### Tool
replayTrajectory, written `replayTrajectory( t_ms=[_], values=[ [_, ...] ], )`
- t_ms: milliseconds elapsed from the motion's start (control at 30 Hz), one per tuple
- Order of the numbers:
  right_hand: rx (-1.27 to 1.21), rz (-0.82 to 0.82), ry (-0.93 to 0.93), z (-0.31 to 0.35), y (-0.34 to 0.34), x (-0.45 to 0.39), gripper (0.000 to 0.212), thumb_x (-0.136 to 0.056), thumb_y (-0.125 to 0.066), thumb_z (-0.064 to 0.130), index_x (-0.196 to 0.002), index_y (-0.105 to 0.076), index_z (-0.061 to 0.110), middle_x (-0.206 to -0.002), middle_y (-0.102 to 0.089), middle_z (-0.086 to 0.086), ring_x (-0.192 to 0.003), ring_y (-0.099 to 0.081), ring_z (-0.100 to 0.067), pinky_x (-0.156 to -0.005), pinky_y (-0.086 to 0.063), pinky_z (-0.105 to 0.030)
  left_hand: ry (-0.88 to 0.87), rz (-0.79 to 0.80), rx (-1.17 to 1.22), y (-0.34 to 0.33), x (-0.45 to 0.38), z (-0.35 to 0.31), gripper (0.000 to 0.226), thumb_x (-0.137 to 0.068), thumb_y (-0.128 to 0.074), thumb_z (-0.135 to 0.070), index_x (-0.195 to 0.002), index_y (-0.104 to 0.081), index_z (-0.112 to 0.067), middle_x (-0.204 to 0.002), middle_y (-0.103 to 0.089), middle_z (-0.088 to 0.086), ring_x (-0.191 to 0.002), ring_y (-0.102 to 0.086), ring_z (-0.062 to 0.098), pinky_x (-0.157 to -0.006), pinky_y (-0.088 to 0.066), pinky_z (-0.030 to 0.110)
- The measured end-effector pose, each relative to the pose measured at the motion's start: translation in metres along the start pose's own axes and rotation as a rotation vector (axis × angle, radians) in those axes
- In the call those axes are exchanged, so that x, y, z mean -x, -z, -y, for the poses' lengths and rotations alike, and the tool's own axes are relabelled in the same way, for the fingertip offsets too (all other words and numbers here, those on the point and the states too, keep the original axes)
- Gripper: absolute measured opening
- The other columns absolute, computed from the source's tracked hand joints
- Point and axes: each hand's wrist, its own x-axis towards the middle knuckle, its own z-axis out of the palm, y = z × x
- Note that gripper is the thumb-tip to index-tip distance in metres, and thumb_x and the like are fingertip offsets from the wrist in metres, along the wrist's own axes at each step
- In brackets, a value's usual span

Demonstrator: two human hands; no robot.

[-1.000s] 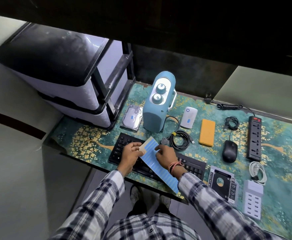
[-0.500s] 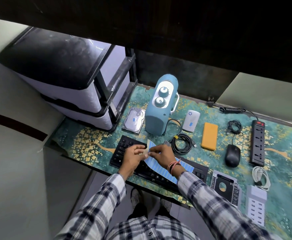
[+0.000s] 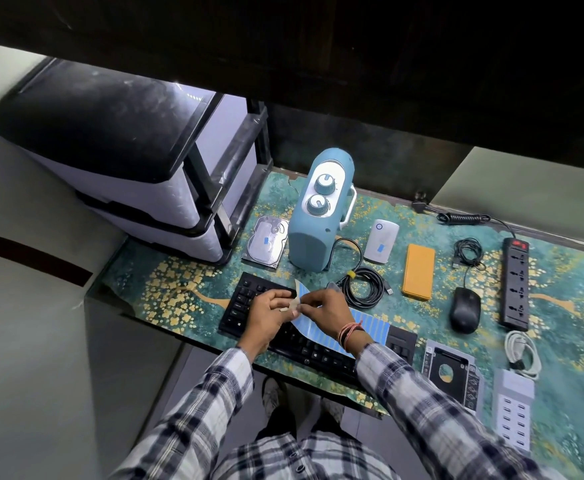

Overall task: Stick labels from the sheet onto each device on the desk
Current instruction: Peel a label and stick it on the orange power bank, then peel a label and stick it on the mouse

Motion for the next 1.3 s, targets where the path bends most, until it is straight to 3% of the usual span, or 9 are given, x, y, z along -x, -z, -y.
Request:
replayTrajectory(
  t_ms=[100, 200, 333, 500, 700, 867, 1000, 1133, 1300],
  values=[
    [-0.007, 0.006, -0.011, -0.002, 0.000, -0.001, 0.017, -0.088, -0.073, 0.017, -0.095, -0.079, 0.004, -0.095, -0.076, -0.006, -0.070, -0.052, 0.006, -0.064, -0.041, -0.003, -0.001, 0.006, 0.000, -0.001, 0.000, 0.000, 0.042, -0.076, -0.082, 0.007, -0.109, -0.065, -0.011, -0.095, -0.077, 0.013, -0.088, -0.074, 0.020, -0.077, -0.059, 0.029],
    [-0.021, 0.019, -0.021, -0.003, 0.000, -0.002, 0.018, -0.089, -0.071, 0.017, -0.099, -0.079, 0.005, -0.100, -0.077, -0.007, -0.074, -0.057, 0.000, -0.077, -0.052, -0.018, 0.002, 0.014, -0.004, 0.000, -0.001, 0.000, 0.042, -0.076, -0.082, 0.007, -0.109, -0.065, -0.011, -0.096, -0.077, 0.013, -0.090, -0.075, 0.022, -0.080, -0.059, 0.031],
    [-0.012, 0.008, -0.020, -0.005, 0.001, -0.002, 0.019, -0.092, -0.066, 0.015, -0.101, -0.079, 0.004, -0.102, -0.076, -0.007, -0.074, -0.057, 0.002, -0.067, -0.041, -0.002, 0.006, 0.018, -0.007, 0.000, -0.002, 0.000, 0.043, -0.076, -0.082, 0.007, -0.111, -0.065, -0.011, -0.096, -0.077, 0.012, -0.091, -0.075, 0.023, -0.080, -0.059, 0.030],
    [-0.125, -0.066, -0.121, -0.015, 0.004, 0.001, 0.015, -0.088, -0.070, 0.018, -0.093, -0.080, 0.008, -0.089, -0.077, -0.004, -0.077, -0.069, -0.015, -0.080, -0.058, -0.039, 0.037, -0.081, -0.035, 0.001, -0.001, 0.003, 0.039, -0.078, -0.078, 0.009, -0.112, -0.065, -0.007, -0.096, -0.073, 0.011, -0.083, -0.070, 0.019, -0.072, -0.056, 0.025],
    [-0.327, -0.155, -0.276, -0.033, 0.017, 0.011, 0.012, -0.087, -0.069, 0.016, -0.089, -0.080, 0.013, -0.079, -0.076, 0.000, -0.075, -0.071, -0.021, -0.075, -0.060, -0.047, 0.083, -0.277, -0.176, 0.001, -0.005, 0.011, 0.044, -0.079, -0.079, 0.003, -0.120, -0.063, -0.006, -0.115, -0.067, 0.011, -0.101, -0.065, 0.022, -0.080, -0.053, 0.028],
    [-0.430, -0.278, -0.392, -0.057, 0.039, 0.027, 0.010, -0.086, -0.067, 0.021, -0.084, -0.076, 0.018, -0.080, -0.075, -0.005, -0.081, -0.072, -0.028, -0.074, -0.061, -0.050, -0.150, -0.438, -0.496, -0.032, 0.005, -0.005, 0.032, -0.088, -0.066, -0.010, -0.120, -0.064, -0.011, -0.125, -0.056, 0.002, -0.119, -0.046, 0.021, -0.096, -0.040, 0.033],
    [-0.502, -0.409, -0.479, -0.085, 0.063, 0.041, 0.008, -0.085, -0.071, 0.026, -0.089, -0.073, 0.019, -0.084, -0.075, -0.003, -0.083, -0.072, -0.024, -0.077, -0.061, -0.049, -0.253, -0.252, -0.497, -0.079, 0.006, -0.016, 0.028, -0.094, -0.063, -0.010, -0.121, -0.065, -0.012, -0.119, -0.061, 0.001, -0.108, -0.057, 0.018, -0.094, -0.052, 0.035],
    [-0.538, -0.614, -0.575, -0.114, 0.096, 0.059, 0.012, -0.084, -0.067, 0.026, -0.092, -0.071, 0.017, -0.083, -0.071, -0.001, -0.082, -0.067, -0.024, -0.078, -0.058, -0.040, -0.236, 0.031, -0.460, -0.136, 0.011, -0.026, 0.027, -0.098, -0.059, -0.014, -0.124, -0.064, -0.013, -0.109, -0.066, 0.001, -0.093, -0.063, 0.006, -0.073, -0.053, 0.013],
    [-0.538, -0.861, -0.710, -0.136, 0.143, 0.089, 0.014, -0.095, -0.057, 0.021, -0.098, -0.063, 0.009, -0.088, -0.061, -0.007, -0.081, -0.053, -0.024, -0.074, -0.037, -0.026, -0.137, 0.319, -0.487, -0.219, 0.013, -0.026, 0.041, -0.098, -0.059, -0.024, -0.137, -0.059, -0.013, -0.131, -0.063, 0.002, -0.120, -0.061, 0.016, -0.099, -0.051, 0.030]
  ],
)
